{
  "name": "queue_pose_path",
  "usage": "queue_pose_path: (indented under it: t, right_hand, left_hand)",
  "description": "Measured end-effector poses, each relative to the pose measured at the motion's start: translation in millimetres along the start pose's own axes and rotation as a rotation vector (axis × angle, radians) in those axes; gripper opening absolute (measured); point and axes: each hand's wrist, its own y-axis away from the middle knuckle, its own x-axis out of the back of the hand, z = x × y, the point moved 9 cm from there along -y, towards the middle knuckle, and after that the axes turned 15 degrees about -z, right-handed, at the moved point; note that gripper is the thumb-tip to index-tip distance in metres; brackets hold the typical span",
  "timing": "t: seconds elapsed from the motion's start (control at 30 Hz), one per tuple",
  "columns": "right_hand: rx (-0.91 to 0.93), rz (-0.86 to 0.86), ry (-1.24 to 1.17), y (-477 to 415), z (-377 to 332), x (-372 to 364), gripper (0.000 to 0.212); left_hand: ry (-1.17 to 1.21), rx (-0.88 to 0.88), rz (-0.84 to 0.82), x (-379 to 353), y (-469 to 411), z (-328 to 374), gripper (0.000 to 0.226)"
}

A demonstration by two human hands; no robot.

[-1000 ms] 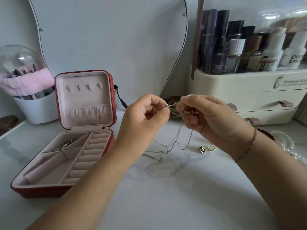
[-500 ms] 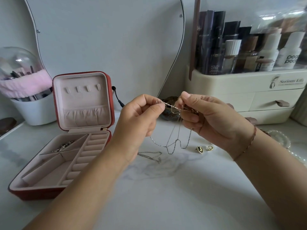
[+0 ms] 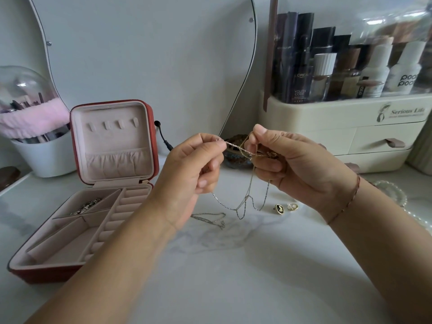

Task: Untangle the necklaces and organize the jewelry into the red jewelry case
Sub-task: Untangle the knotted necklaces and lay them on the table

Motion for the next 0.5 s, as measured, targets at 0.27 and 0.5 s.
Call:
queue_pose_path:
  t: [0.27, 0.5]
  right_hand:
    - [-0.004, 0.004, 0.034, 1, -2, -3, 0.02]
    - [-0.013, 0.017, 0.048, 1, -1, -2, 0.02]
  left_hand:
    - [0.017, 0.077, -0.037, -10, 1, -6, 0.014]
    - [0.073, 0.13, -0.021, -11, 2, -12, 0.02]
